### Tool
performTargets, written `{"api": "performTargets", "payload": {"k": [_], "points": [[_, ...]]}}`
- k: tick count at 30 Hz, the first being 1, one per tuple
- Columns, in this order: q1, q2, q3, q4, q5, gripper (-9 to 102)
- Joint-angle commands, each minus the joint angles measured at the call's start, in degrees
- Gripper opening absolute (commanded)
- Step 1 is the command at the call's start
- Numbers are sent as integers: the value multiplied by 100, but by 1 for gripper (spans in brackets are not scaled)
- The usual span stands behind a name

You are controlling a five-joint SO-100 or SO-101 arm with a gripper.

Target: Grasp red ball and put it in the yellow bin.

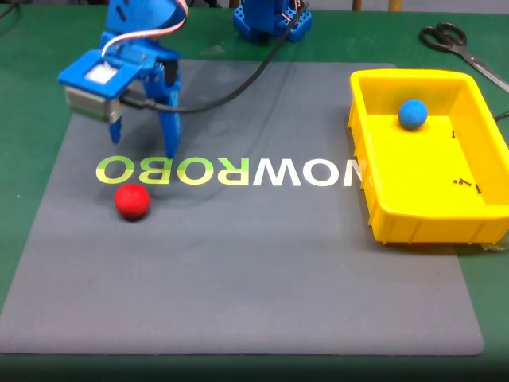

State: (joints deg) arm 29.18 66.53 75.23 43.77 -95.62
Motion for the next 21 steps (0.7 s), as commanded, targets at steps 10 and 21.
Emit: {"api": "performTargets", "payload": {"k": [10, 21], "points": [[0, -1415, -2505, 387, 114, 33], [-229, -1775, -2733, 185, 167, 32]]}}
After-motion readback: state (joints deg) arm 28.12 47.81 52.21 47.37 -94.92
